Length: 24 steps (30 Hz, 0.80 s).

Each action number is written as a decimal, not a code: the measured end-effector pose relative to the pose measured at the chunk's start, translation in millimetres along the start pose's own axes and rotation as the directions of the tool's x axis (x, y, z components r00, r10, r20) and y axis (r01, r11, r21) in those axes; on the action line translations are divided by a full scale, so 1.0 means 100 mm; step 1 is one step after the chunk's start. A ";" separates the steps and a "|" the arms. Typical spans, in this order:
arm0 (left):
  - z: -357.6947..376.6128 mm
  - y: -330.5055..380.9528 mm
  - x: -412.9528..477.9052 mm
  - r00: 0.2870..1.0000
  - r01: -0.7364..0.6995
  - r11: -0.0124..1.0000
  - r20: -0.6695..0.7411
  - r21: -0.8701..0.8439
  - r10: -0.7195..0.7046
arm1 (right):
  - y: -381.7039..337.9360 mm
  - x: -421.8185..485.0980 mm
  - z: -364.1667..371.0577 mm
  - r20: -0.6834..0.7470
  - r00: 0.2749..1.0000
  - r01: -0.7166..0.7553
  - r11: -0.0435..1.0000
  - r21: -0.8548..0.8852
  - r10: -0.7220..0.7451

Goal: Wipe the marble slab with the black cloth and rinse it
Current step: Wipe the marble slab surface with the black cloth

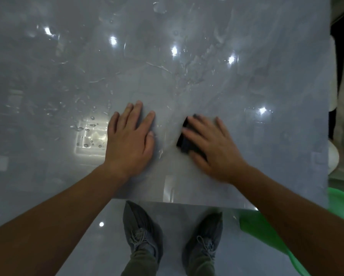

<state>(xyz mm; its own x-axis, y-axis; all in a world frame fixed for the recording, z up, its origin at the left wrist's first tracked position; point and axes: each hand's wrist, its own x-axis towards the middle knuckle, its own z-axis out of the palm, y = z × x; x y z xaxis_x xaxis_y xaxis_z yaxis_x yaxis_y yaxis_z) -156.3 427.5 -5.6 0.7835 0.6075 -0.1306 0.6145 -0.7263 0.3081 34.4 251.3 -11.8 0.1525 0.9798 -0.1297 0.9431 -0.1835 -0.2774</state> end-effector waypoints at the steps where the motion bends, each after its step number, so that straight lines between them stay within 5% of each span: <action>1: -0.01 0.01 0.01 1.000 -0.002 1.000 -0.001 0.004 0.002 | 0.11 0.23 -0.04 -0.062 0.989 -0.131 0.991 0.040 0.133; 3: -0.05 0.00 0.04 1.000 -0.001 1.000 -0.007 0.027 0.001 | 0.21 0.73 -0.12 -0.135 0.910 -0.378 0.918 0.117 0.392; 5: -0.09 -0.01 0.15 1.000 -0.004 0.999 -0.023 0.045 0.005 | 0.14 1.02 -0.12 -0.162 0.857 -0.470 0.871 0.143 0.489; 9: -0.11 -0.06 0.52 0.998 -0.063 0.998 -0.025 0.026 0.064 | -0.18 0.58 0.02 -0.110 0.978 -0.169 0.984 0.061 0.175; 12: -0.07 -0.06 0.72 0.996 -0.087 0.996 0.030 0.034 0.086 | 0.07 0.39 -0.08 -0.038 0.998 -0.043 0.999 0.019 0.044; 14: -0.05 -0.05 0.76 0.995 -0.089 0.995 0.039 0.051 0.087 | 0.36 0.58 -0.17 -0.075 0.979 -0.188 0.982 0.020 0.189; 17: -0.04 -0.06 0.75 0.995 -0.086 0.994 0.051 0.066 0.083 | 0.63 0.99 -0.29 -0.165 0.853 -0.482 0.868 0.120 0.496; 19: -0.03 -0.05 0.76 0.995 -0.087 0.995 0.051 0.053 0.085 | 0.54 1.05 -0.26 -0.175 0.816 -0.533 0.834 0.145 0.551; 24: -0.05 0.00 0.76 0.997 -0.072 0.997 0.042 0.018 0.071 | 0.24 0.40 -0.15 -0.063 0.978 -0.198 0.979 0.049 0.201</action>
<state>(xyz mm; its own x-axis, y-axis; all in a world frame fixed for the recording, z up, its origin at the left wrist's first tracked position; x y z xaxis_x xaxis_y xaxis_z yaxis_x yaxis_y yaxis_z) -97.6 475.0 -11.2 0.8284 0.5403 -0.1479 0.5582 -0.7739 0.2993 67.7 287.7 -9.7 0.3574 0.9259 -0.1224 0.8785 -0.3778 -0.2925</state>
